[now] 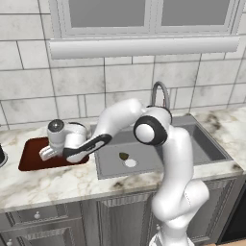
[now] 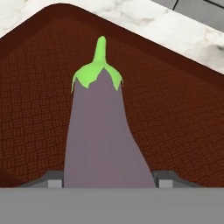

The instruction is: Pick up all produce items and place them in the sink. Turn on the sink faucet to wash them. Then turn the sink off and put them in the tray.

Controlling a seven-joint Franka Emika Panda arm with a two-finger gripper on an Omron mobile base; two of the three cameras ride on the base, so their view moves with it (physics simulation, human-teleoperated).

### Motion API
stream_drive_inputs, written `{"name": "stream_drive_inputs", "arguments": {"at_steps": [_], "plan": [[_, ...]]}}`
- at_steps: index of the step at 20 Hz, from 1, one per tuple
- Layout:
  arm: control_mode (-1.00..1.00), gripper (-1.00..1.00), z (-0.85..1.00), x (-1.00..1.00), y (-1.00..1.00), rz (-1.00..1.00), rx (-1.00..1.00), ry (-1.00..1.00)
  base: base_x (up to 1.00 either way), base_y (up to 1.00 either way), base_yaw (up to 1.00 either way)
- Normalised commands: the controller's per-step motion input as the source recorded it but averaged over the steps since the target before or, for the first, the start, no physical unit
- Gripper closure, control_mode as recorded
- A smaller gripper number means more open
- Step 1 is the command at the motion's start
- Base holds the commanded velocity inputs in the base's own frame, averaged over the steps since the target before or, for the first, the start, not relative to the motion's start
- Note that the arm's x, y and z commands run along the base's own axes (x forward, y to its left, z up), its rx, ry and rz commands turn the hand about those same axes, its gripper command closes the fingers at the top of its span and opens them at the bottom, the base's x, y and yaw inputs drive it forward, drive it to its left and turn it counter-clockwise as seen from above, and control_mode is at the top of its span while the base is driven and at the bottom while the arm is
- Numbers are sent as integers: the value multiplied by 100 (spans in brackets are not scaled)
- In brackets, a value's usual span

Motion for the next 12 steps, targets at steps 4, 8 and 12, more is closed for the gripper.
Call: {"name": "stream_drive_inputs", "arguments": {"at_steps": [4,8,12], "plan": [[-100,100,-4,34,0,0,0,3,0,0,0],[-100,100,-16,29,0,1,0,4,0,0,0],[-100,-100,-28,25,0,2,0,7,0,0,0]]}}
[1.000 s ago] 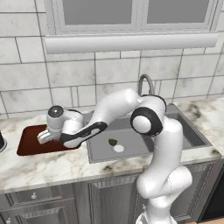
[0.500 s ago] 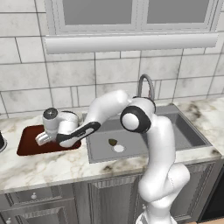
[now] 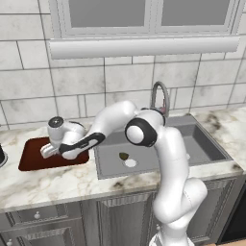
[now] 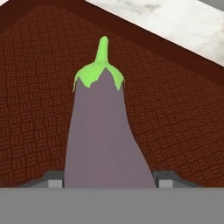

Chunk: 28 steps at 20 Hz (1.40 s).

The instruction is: Pick up all produce items and place them in the sink. Turn on the sink faucet to wash them. Then turn the sink off and put them in the tray.

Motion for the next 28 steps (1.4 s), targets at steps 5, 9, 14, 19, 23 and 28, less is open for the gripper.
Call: {"name": "stream_drive_inputs", "arguments": {"at_steps": [5,9,14,19,23,28], "plan": [[-100,-100,-8,3,0,0,0,6,0,0,0],[-100,-100,11,9,0,4,0,1,0,0,0],[-100,-100,9,8,-4,9,0,-1,0,0,0],[-100,-100,19,0,-28,11,0,-6,0,0,0],[-100,-100,27,0,-48,7,0,-9,0,0,0],[-100,-100,42,0,-50,4,0,-11,0,0,0]]}}
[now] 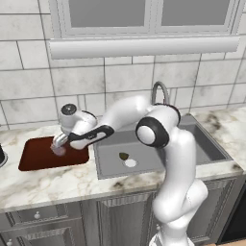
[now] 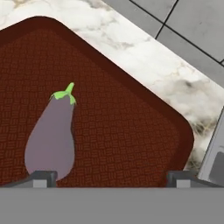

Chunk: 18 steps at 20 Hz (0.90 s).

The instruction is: Pick up all produce items and place them in the sink. Turn on the sink faucet to wash them. Then turn the sink off and put them in the tray.

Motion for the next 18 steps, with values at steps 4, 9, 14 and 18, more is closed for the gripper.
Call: {"name": "stream_drive_inputs", "arguments": {"at_steps": [4,9,14,18], "plan": [[-100,-100,32,0,-62,2,4,-7,0,0,0],[-100,-100,15,0,-67,2,4,-3,0,0,0],[-100,-100,0,-6,-75,0,1,0,0,0,0],[-100,-100,1,-9,-65,0,0,0,0,0,0]]}}
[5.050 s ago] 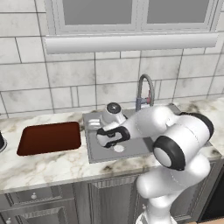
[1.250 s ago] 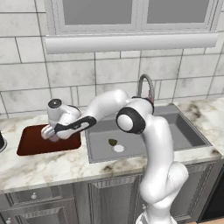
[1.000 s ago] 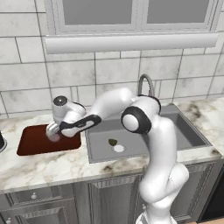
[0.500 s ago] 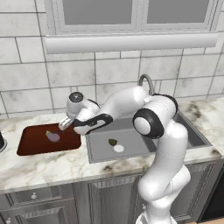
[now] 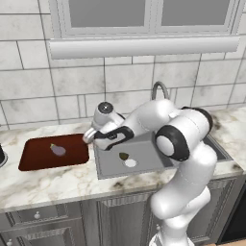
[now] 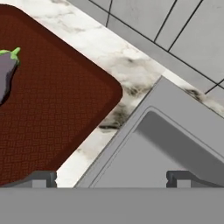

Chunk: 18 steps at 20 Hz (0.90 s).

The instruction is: Pick up all produce items and place them in the sink. Turn on the sink faucet to wash them. Then turn the sink off and put them in the tray.

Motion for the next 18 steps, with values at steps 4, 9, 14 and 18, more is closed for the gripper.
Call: {"name": "stream_drive_inputs", "arguments": {"at_steps": [4,9,14,18], "plan": [[-100,-100,12,-5,-57,0,-2,2,0,0,0],[-100,-100,20,-6,-54,-1,-2,5,0,0,0],[-100,-100,26,-7,-43,-2,-4,9,0,0,0],[-100,-100,17,-11,-36,-2,-6,11,0,0,0]]}}
